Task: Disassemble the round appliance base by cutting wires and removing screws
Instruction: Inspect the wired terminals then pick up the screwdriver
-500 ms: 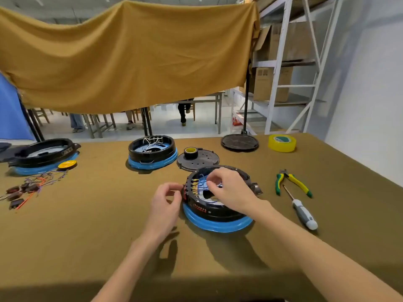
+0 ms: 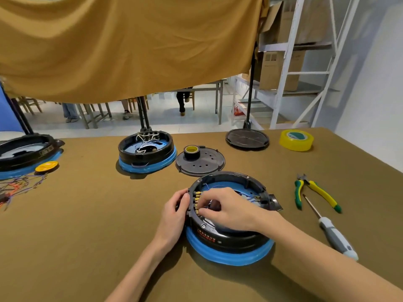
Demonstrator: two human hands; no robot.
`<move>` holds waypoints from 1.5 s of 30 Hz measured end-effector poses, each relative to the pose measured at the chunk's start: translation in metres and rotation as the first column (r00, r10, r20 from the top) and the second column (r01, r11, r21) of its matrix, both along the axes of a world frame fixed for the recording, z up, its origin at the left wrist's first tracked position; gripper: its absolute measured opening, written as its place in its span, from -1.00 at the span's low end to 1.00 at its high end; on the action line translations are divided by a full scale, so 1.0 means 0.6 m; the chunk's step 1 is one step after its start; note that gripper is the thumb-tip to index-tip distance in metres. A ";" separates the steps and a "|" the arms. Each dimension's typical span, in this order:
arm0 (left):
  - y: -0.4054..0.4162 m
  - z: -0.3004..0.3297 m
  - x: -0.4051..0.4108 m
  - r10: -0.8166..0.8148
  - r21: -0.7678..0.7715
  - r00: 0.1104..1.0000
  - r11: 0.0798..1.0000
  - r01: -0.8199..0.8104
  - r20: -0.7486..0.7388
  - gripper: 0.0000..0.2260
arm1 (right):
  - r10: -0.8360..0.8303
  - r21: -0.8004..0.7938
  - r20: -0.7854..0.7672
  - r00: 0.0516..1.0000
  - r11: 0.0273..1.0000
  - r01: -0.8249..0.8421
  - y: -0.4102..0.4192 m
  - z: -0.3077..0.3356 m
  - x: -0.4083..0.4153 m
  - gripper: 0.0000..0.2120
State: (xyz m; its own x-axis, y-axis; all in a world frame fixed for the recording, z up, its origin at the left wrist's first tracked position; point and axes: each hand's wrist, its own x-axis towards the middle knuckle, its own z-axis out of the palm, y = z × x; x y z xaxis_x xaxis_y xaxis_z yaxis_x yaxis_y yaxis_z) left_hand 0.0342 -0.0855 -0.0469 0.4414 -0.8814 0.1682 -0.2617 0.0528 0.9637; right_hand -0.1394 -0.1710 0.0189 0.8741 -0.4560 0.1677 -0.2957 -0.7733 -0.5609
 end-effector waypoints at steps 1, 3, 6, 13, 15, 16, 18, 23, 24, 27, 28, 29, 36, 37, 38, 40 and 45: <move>0.002 0.002 0.000 0.003 0.004 1.000 1.000 -0.003 0.003 -0.80 | 0.003 -0.016 -0.009 1.000 1.000 -0.003 0.000 -0.001 -0.003 -0.86; 0.005 0.009 -0.004 0.005 0.014 1.000 1.000 -0.005 0.024 -0.83 | 0.002 -0.040 -0.015 1.000 0.999 -0.003 0.000 -0.004 -0.006 -0.83; 0.008 0.012 -0.007 0.000 0.002 1.000 1.000 0.000 0.030 -0.83 | 0.003 -0.062 -0.006 1.000 0.998 -0.003 0.004 -0.004 -0.006 -0.85; 0.000 -0.002 0.004 -0.029 0.000 0.999 1.000 0.029 0.027 -0.63 | 0.014 -0.073 0.009 1.000 0.997 -0.014 0.008 -0.002 -0.011 -0.88; 0.000 -0.002 0.004 -0.040 0.003 0.999 0.999 0.040 0.032 -0.53 | 0.016 -0.086 0.015 1.000 0.996 -0.014 0.009 -0.002 -0.011 -0.86; 0.000 -0.001 0.003 -0.045 0.007 0.998 0.999 0.045 0.033 -0.50 | 0.015 -0.097 0.017 1.000 0.995 -0.013 0.010 -0.002 -0.012 -0.87; 0.001 0.001 0.002 -0.050 0.009 0.998 0.999 0.050 0.030 -0.51 | 0.015 -0.103 0.024 1.000 0.995 -0.013 0.012 -0.002 -0.014 -0.88; -0.001 0.002 0.001 -0.059 0.013 0.998 0.998 0.059 0.021 -0.64 | 0.023 -0.058 -0.003 1.000 0.998 -0.023 0.011 -0.002 -0.014 -0.93; 0.000 0.003 0.000 -0.064 0.011 0.998 0.998 0.063 0.023 -0.64 | 0.022 -0.049 -0.010 1.000 0.999 -0.023 0.011 -0.002 -0.014 -0.94; 0.003 0.005 -0.004 -0.062 0.008 0.997 0.998 0.061 0.042 -0.58 | 0.016 -0.038 0.012 1.000 0.999 -0.016 0.012 0.001 -0.017 -0.92; 0.002 0.004 -0.005 -0.061 0.010 0.997 0.998 0.060 0.045 -0.58 | 0.015 -0.043 0.022 1.000 0.999 -0.014 0.012 0.001 -0.018 -0.92; 0.002 0.004 -0.006 -0.062 0.012 0.997 0.998 0.061 0.041 -0.59 | 0.016 -0.049 0.030 0.999 0.999 -0.015 0.012 0.002 -0.018 -0.94; 0.002 0.013 -0.006 -0.075 0.033 0.997 0.997 0.074 0.032 -0.58 | 0.026 -0.062 0.009 1.000 0.998 -0.025 0.014 0.001 -0.016 -0.96; 0.002 0.013 -0.006 -0.082 0.036 0.996 0.996 0.081 0.037 -0.58 | 0.028 -0.052 0.004 1.000 0.998 -0.027 0.013 0.000 -0.018 -0.96; 0.002 0.014 -0.006 -0.089 0.036 0.995 0.995 0.088 0.042 -0.58 | 0.026 -0.035 0.004 1.000 0.999 -0.026 0.011 -0.001 -0.020 -0.96; 0.003 0.015 -0.007 -0.097 0.033 0.994 0.995 0.096 0.044 -0.58 | 0.018 -0.005 0.013 1.000 1.000 -0.018 0.009 -0.003 -0.022 -0.95; 0.001 0.014 -0.005 -0.106 0.034 0.994 0.994 0.105 0.025 -0.55 | 0.016 -0.013 0.010 1.000 1.000 -0.016 0.008 -0.007 -0.021 -0.93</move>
State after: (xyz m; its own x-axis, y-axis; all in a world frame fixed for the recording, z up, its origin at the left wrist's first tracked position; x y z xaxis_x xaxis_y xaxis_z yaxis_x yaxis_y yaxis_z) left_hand 0.0312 -0.0846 -0.0384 0.3412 -0.9281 0.1493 -0.2820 0.0505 0.9581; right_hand -0.1518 -0.1662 0.0146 0.8793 -0.4399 0.1827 -0.2776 -0.7849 -0.5539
